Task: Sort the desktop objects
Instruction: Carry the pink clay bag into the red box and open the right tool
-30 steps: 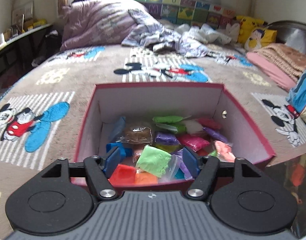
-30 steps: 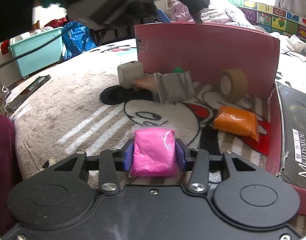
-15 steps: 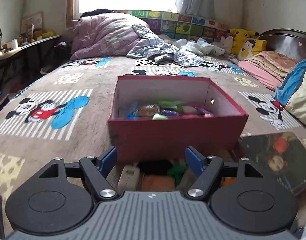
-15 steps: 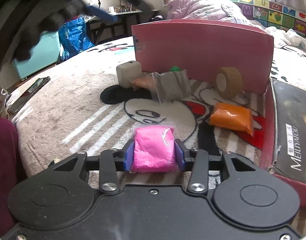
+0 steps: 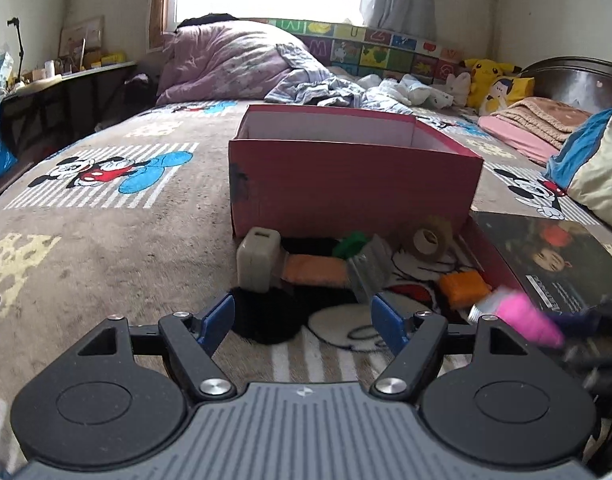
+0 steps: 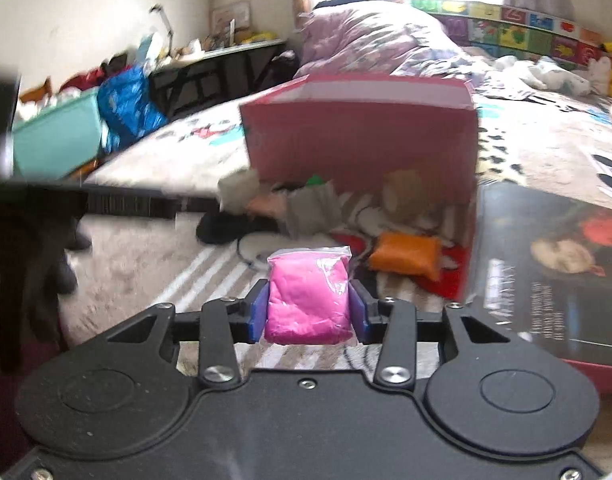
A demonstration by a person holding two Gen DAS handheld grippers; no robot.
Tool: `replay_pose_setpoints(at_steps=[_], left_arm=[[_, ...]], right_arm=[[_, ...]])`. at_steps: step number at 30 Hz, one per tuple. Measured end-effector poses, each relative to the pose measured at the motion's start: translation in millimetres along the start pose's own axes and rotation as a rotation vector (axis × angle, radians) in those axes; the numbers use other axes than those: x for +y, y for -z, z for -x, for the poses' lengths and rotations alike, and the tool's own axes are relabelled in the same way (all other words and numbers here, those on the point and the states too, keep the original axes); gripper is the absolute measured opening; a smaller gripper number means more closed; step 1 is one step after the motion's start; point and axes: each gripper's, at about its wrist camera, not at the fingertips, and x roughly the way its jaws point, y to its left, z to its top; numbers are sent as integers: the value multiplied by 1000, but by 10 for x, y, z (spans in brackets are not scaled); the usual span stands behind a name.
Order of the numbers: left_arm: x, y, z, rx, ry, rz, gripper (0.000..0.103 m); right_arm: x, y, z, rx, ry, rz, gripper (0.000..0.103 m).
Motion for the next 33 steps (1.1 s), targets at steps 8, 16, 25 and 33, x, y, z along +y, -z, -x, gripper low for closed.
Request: replay_pose_setpoints(at_steps=[8, 16, 25, 33], left_arm=[[-169, 217, 73, -29, 25, -22, 75], [-216, 265, 62, -46, 47, -30, 75], [-242, 224, 65, -78, 73, -49, 75], [-140, 173, 46, -82, 80, -12, 75]], right_arm=[[44, -322, 208, -44, 19, 31, 41], [-78, -805, 134, -67, 18, 33, 41], [-316, -1303, -238, -55, 31, 3, 41], [-415, -1594, -672, -6, 46, 15, 41]])
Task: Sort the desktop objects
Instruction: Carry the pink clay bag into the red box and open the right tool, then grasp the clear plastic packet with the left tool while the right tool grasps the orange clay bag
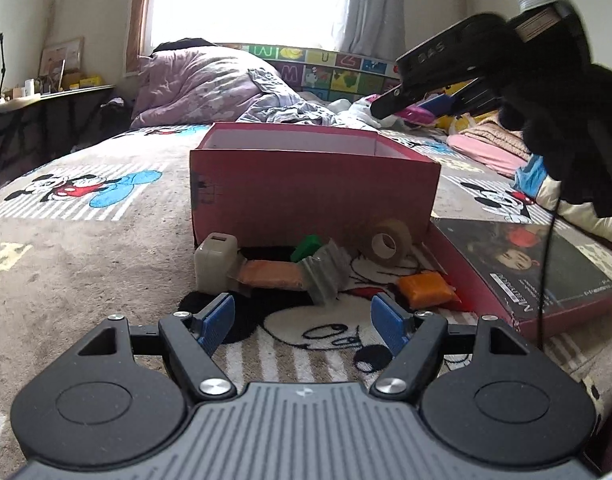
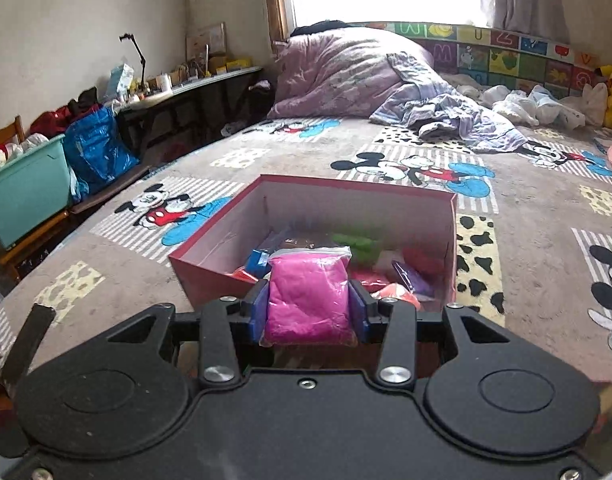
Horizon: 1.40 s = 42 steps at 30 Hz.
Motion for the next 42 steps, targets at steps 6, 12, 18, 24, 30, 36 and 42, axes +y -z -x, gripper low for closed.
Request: replay_pose_setpoints(at_steps=[6, 12, 18, 24, 30, 36, 42], left_arm=[[106, -28, -18, 1, -8, 34, 75], [205, -41, -63, 13, -14, 62, 75], [223, -31, -115, 26, -12, 64, 75], [217, -22, -159, 36, -3, 65, 75], [218, -15, -187, 43, -2, 67, 75], [220, -7, -214, 50, -1, 69, 75], [204, 1, -233, 57, -3, 64, 75]], right_arm=[[-51, -148, -345, 57, 13, 23, 41], [-90, -202, -658, 124, 31, 37, 41], [-170, -280, -915, 177, 38, 28, 41], [-218, -353, -1133, 233, 52, 25, 41], [-267, -350, -1309, 278, 66, 22, 41], [-299, -309, -1401, 310, 79, 9, 58], [-302, -327, -1243, 254, 60, -17, 61]])
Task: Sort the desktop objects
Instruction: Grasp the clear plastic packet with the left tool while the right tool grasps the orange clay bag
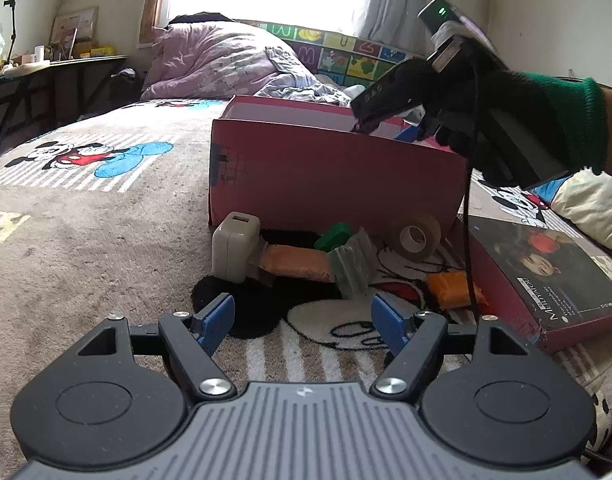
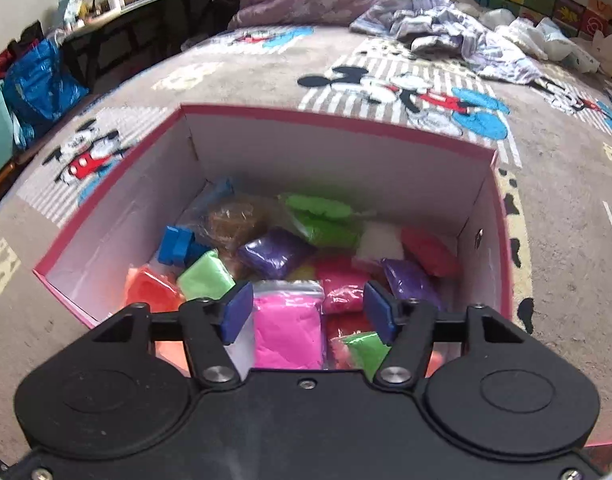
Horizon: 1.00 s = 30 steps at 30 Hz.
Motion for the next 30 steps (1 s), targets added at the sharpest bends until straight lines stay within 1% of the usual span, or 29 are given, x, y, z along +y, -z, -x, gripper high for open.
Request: replay_pose_setpoints(at_steps=[7, 11, 14, 17, 20, 22, 24, 25, 26, 27, 28, 30], left_arm=[[-2, 4, -22, 2, -9, -7, 75], [21, -8, -28, -4, -15, -3, 75], [29, -40, -21, -22, 9, -10, 75], [54, -99, -15, -56, 51, -18, 75], [78, -172, -92, -71, 91, -34, 75], [80, -226, -168, -80, 118, -49, 75], [62, -287, -256, -88, 151, -69, 68], [53, -309, -300, -88, 169, -74, 67], [47, -331, -349, -84, 189, -75, 63], [39, -344, -401, -76, 205, -77, 58], [30, -350, -459, -63, 214, -80, 56], [28, -348, -558, -37, 229, -76, 46]], right_arm=[[112, 134, 460, -123, -35, 16, 62], [203, 325, 802, -200, -49, 37, 64], [225, 482, 999, -235, -59, 31, 65], [209, 703, 1128, -248, -70, 8, 65], [183, 932, 1152, -230, -85, -25, 65], [202, 1095, 1107, -203, -82, -14, 65], [239, 1240, 1043, -174, -66, 18, 65], [254, 1303, 1004, -159, -58, 37, 65], [268, 1365, 965, -144, -50, 55, 65], [284, 1411, 955, -139, -38, 83, 65], [301, 1453, 951, -137, -26, 113, 65], [331, 1511, 946, -130, -2, 173, 64]])
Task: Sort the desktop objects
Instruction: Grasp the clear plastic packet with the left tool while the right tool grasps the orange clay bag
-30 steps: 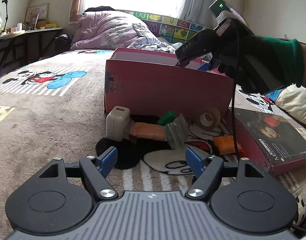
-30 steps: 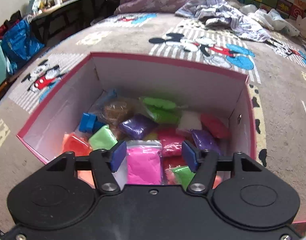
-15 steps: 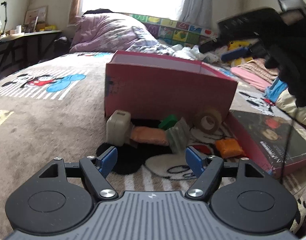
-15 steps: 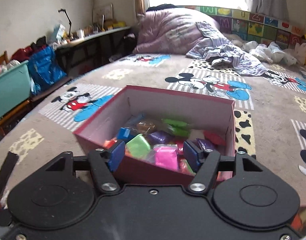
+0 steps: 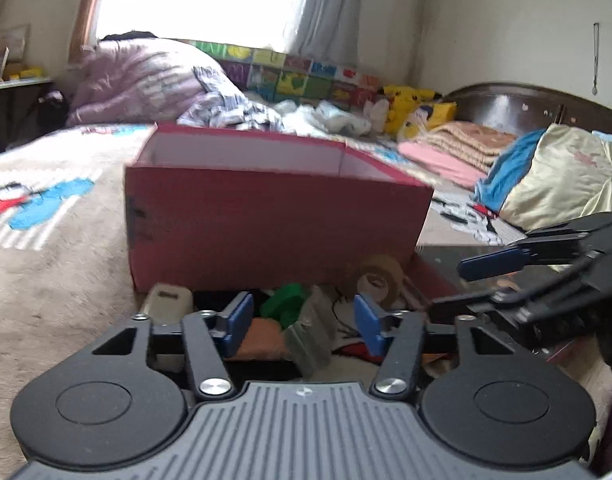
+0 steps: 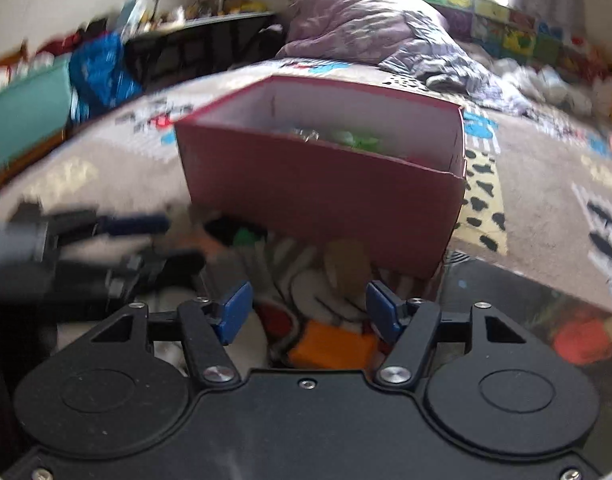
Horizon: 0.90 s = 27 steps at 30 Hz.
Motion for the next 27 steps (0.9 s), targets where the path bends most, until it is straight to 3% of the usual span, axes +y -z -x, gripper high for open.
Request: replay_pose_setpoints(at_steps=[3, 9, 13, 15, 27], left_arm=[[28, 14, -116, 31, 32, 21, 37], [-33, 79, -289, 86, 52, 3, 32], [-73, 126, -282, 93, 35, -29, 18], [-62, 126, -256, 90, 31, -26, 13], [-71, 60, -96, 53, 16, -36, 13]], right_arm=[[6, 69, 9, 18, 6, 59, 64], [105, 228, -48, 76, 11, 234, 64], [132, 220, -159, 105, 14, 292, 64], [113, 212, -218, 118, 14, 281, 64], [-11, 214, -499, 179, 3, 128, 72]])
